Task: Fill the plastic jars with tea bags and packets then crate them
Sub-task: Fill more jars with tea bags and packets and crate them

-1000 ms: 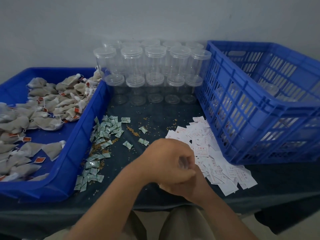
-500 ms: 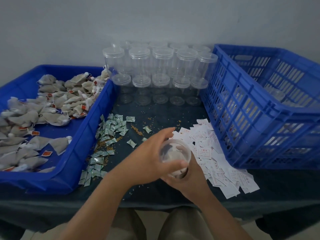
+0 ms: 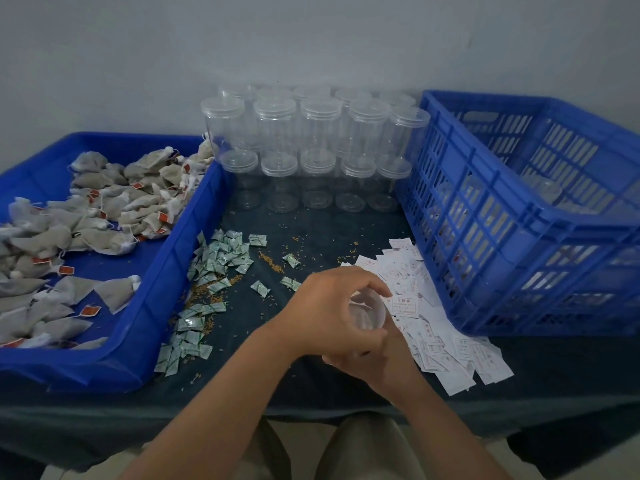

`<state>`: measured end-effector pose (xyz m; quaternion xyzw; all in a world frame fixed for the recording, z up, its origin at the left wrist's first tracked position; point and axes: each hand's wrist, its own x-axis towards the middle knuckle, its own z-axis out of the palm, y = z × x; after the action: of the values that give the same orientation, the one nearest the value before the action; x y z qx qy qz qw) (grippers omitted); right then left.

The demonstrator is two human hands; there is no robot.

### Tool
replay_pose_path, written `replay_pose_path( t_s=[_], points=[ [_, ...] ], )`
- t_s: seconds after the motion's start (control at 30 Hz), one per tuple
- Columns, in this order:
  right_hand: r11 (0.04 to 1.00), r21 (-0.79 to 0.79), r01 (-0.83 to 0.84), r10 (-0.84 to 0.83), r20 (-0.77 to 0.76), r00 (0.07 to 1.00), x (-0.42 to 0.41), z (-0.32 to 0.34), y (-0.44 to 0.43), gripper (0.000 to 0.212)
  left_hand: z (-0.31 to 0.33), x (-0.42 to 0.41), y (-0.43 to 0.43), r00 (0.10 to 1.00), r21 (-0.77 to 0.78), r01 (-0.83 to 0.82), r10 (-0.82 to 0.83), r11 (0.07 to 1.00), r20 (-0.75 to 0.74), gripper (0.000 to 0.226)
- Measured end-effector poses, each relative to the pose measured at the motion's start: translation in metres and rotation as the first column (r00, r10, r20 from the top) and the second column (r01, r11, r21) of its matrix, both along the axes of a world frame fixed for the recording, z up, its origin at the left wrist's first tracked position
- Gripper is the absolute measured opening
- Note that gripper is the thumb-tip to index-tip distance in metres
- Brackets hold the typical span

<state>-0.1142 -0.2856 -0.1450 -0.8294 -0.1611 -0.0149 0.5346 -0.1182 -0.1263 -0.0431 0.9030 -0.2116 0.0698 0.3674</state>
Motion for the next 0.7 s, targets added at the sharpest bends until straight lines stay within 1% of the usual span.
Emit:
replay_pose_path(
  t_s=[0.1,0.13,0.17,0.2,0.23,0.27,0.3,0.33,0.37,0.43,0.47,0.5,0.53,0.57,0.6,0.63,0.67,0.7],
  points=[
    [0.993,0.115,-0.016,0.008,0.068,0.998,-0.010,0.002,-0.001,0.089,0.000,-0.001,-0.002,0.999,0.000,-0.020,0.020,1.000,-0.046,0.062],
    [0.989,0.146,0.012,-0.026,0.094,0.995,-0.016,0.004,0.001,0.096,0.000,-0.003,-0.004,0.998,0.007,-0.029,0.029,1.000,-0.055,0.066],
    [0.989,0.137,0.063,-0.079,0.115,0.990,-0.021,0.010,0.005,0.102,0.001,-0.005,-0.006,0.996,-0.001,-0.038,0.037,0.999,-0.076,0.068],
    [0.989,0.105,0.105,-0.119,0.147,0.982,-0.024,0.018,0.007,0.103,0.004,-0.007,-0.008,0.994,-0.051,-0.048,0.042,0.998,-0.105,0.066],
    [0.991,0.079,0.109,-0.121,0.179,0.976,-0.026,0.026,0.007,0.098,0.007,-0.010,-0.010,0.990,-0.149,-0.062,0.042,0.987,-0.132,0.059],
    [0.996,0.050,0.080,-0.088,0.216,0.972,-0.025,0.036,0.005,0.089,0.013,-0.013,-0.012,0.990,-0.269,-0.085,0.050,0.959,-0.134,0.052],
    [0.998,0.003,0.064,-0.063,0.242,0.968,-0.024,0.052,0.002,0.081,0.022,-0.016,-0.014,0.992,-0.379,-0.104,0.068,0.919,-0.107,0.045],
    [0.996,-0.055,0.074,-0.057,0.266,0.962,-0.023,0.070,-0.001,0.077,0.032,-0.018,-0.016,0.995,-0.457,-0.102,0.087,0.884,-0.054,0.039],
    [0.993,-0.090,0.079,-0.051,0.281,0.958,-0.021,0.091,-0.004,0.075,0.045,-0.019,-0.020,0.996,-0.501,-0.076,0.093,0.862,0.010,0.033],
    [0.972,-0.209,0.110,-0.033,0.340,0.940,-0.018,0.131,-0.013,0.067,0.078,-0.019,-0.030,0.992,-0.509,0.008,0.058,0.861,0.114,0.026],
    [0.942,-0.297,0.153,-0.021,0.402,0.915,-0.016,0.150,-0.020,0.063,0.095,-0.017,-0.036,0.990,-0.489,0.051,0.021,0.871,0.142,0.024],
    [0.917,-0.354,0.186,-0.008,0.450,0.893,-0.014,0.168,-0.027,0.061,0.111,-0.015,-0.043,0.988,-0.468,0.094,-0.022,0.879,0.156,0.023],
    [0.912,-0.359,0.198,-0.007,0.469,0.883,-0.011,0.184,-0.036,0.059,0.126,-0.012,-0.051,0.983,-0.453,0.136,-0.065,0.881,0.169,0.023],
    [0.923,-0.330,0.196,-0.022,0.463,0.886,-0.008,0.198,-0.046,0.060,0.139,-0.007,-0.058,0.975,-0.451,0.185,-0.106,0.873,0.195,0.023],
    [0.934,-0.294,0.205,-0.052,0.453,0.890,-0.006,0.211,-0.058,0.062,0.150,-0.001,-0.066,0.963,-0.468,0.237,-0.142,0.851,0.230,0.022],
    [0.941,-0.249,0.231,-0.096,0.456,0.885,-0.006,0.222,-0.070,0.069,0.160,0.005,-0.073,0.951,-0.507,0.280,-0.162,0.815,0.264,0.022],
    [0.942,-0.195,0.274,-0.151,0.480,0.864,-0.005,0.231,-0.082,0.077,0.168,0.014,-0.079,0.943,-0.556,0.301,-0.153,0.775,0.297,0.023],
    [0.936,-0.137,0.323,-0.215,0.504,0.837,-0.006,0.241,-0.094,0.082,0.173,0.024,-0.084,0.939,-0.593,0.292,-0.108,0.750,0.326,0.025]
  ],
)
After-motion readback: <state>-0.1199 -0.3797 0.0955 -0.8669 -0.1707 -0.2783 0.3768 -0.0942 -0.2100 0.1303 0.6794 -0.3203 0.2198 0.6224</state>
